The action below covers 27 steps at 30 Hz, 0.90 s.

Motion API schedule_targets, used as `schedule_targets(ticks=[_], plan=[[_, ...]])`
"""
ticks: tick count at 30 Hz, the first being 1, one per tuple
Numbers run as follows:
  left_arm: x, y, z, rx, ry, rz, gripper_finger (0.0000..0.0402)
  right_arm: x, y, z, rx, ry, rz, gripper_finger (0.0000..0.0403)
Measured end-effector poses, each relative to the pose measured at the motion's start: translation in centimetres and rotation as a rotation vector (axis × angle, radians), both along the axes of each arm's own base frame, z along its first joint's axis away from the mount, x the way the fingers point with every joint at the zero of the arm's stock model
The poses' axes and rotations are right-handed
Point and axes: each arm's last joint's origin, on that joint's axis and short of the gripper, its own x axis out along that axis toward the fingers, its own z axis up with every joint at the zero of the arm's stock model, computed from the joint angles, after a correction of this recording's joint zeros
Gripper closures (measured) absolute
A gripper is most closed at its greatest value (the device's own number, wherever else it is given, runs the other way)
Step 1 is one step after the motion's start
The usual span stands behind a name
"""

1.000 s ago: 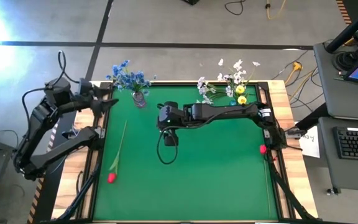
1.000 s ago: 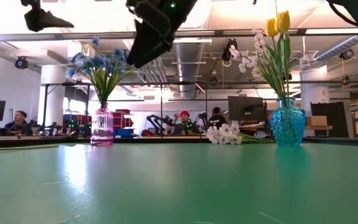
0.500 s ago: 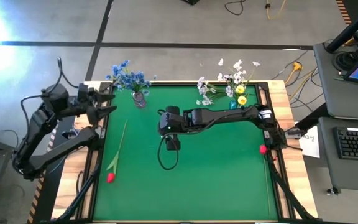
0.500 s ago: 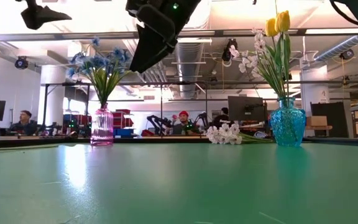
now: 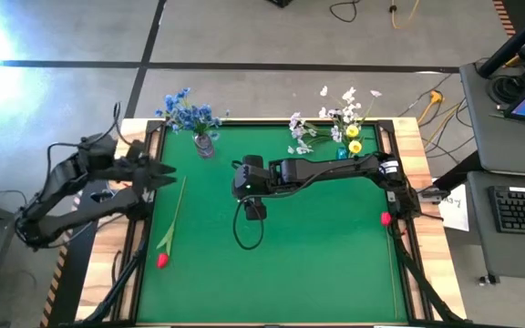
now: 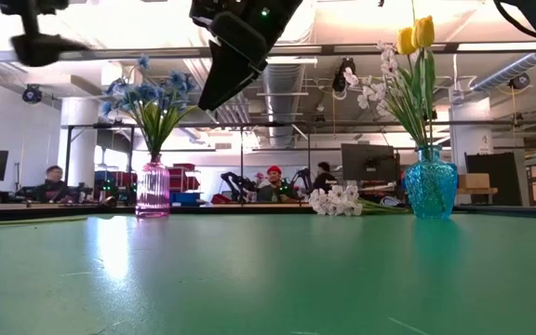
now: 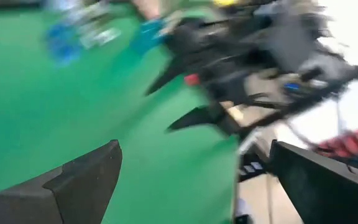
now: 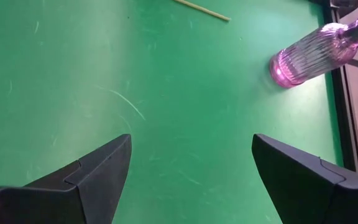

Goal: Sort flowers into vase by color
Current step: Put the left red tulip into the purple vase

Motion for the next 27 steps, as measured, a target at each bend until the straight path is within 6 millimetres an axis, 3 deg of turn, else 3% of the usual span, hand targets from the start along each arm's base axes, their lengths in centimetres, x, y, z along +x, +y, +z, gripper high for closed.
schedule_targets(ticks=[5,11,27], plan=[[-1.1,-0.5,-1.4,-0.148,0.236,0.118,0.0003,0.0,0.0,0.0,-0.021,0.006,0.027,0.0077],[-0.4,-0.1,-3.5,-0.283,0.433,0.145,0.0003,0.0,0.0,0.0,-0.031,0.011,0.042,0.0077],[4.2,2.0,-5.7,-0.308,0.749,0.218,0.0031,-1.1,0.0,-0.3,-0.054,0.132,0.076,0.0077]])
